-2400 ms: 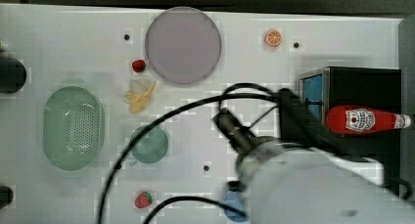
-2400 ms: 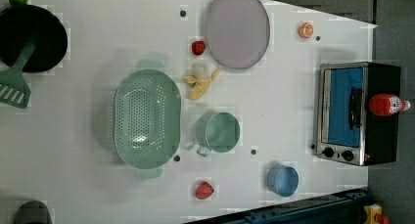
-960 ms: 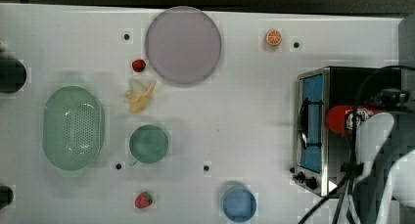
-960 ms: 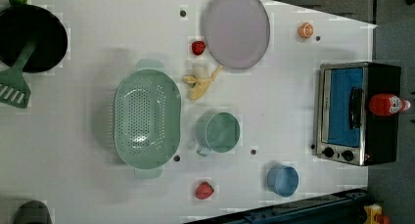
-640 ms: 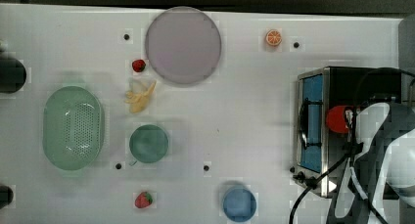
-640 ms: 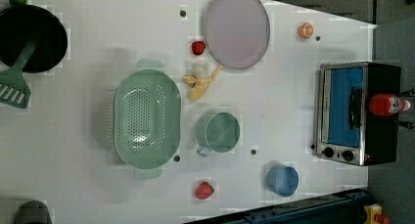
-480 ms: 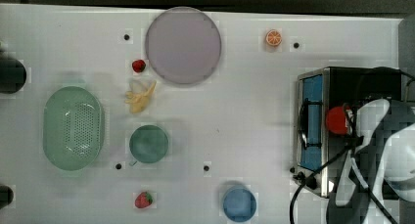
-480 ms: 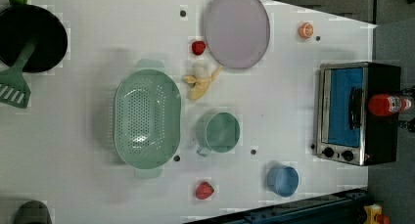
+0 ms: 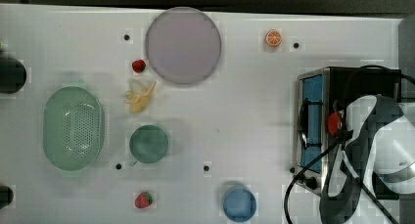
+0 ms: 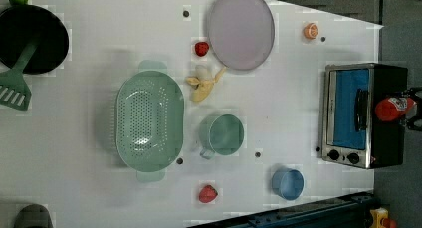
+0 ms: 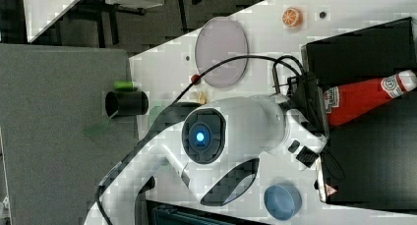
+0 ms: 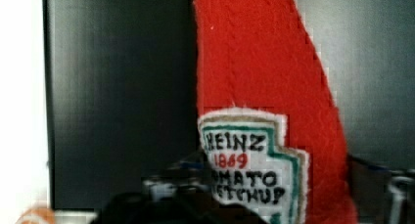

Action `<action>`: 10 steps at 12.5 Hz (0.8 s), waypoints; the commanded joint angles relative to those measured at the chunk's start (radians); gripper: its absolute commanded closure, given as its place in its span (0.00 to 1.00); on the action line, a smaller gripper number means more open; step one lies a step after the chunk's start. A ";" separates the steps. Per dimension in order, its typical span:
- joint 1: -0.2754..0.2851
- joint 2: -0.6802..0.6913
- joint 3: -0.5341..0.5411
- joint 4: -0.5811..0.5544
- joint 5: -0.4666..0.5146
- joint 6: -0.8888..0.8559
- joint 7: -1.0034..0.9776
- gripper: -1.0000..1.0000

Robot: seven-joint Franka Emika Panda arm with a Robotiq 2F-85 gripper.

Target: Pick Ketchup from oven and place it on table.

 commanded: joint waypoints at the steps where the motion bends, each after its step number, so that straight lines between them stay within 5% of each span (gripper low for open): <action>1: -0.003 0.001 -0.013 0.032 0.008 -0.013 0.012 0.36; 5: 0.004 -0.011 -0.013 0.080 -0.008 -0.028 0.007 0.36; 10: 0.097 -0.107 -0.006 0.223 -0.103 -0.208 -0.062 0.36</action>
